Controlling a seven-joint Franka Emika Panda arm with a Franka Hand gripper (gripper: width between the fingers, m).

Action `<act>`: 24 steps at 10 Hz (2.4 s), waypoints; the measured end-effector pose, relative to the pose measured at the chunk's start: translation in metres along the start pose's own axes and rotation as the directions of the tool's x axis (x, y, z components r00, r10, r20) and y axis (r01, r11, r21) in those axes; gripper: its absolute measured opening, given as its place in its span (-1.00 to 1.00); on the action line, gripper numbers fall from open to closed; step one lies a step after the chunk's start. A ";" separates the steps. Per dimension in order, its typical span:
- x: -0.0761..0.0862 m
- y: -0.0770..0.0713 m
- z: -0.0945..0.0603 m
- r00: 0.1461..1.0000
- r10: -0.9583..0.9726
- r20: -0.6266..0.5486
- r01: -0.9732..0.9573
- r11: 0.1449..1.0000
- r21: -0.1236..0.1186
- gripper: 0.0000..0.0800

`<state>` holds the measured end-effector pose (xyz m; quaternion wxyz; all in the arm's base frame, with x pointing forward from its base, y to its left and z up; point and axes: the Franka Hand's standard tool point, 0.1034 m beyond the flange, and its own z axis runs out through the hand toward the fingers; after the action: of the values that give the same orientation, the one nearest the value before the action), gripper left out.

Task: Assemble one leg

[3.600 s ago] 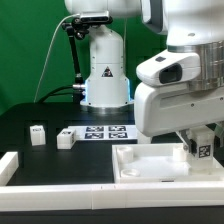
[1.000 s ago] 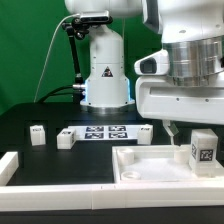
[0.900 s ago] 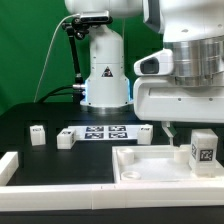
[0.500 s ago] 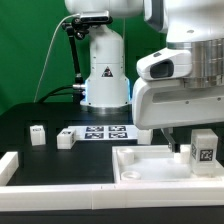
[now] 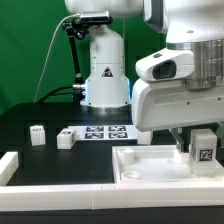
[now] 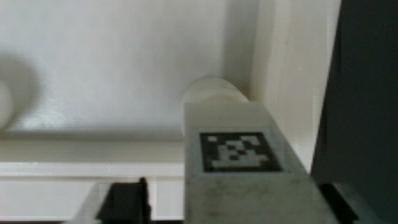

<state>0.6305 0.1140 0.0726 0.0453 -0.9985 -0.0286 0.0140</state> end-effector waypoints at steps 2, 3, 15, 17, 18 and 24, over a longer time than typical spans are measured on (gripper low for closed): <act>0.000 0.000 0.000 1.000 0.027 0.000 -0.027 1.000 0.001 -0.27; 0.000 0.001 0.000 0.987 0.159 -0.001 -0.159 0.987 0.002 -0.27; -0.006 0.000 0.003 0.056 0.998 0.043 -0.995 0.052 0.080 -0.27; -0.006 -0.001 0.003 -0.028 0.998 0.063 -0.997 -0.032 0.077 -0.27; -0.006 -0.002 0.004 -0.036 0.997 0.066 -0.996 -0.041 0.076 -0.27; -0.006 -0.006 0.003 0.360 0.932 0.036 -0.931 0.357 0.075 0.61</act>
Offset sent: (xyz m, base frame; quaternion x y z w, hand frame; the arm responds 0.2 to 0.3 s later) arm -0.0128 -0.0068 0.0010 -0.0011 0.0207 0.2465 0.9689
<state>0.6243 0.1198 0.0703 0.0705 -0.8369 0.5419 0.0320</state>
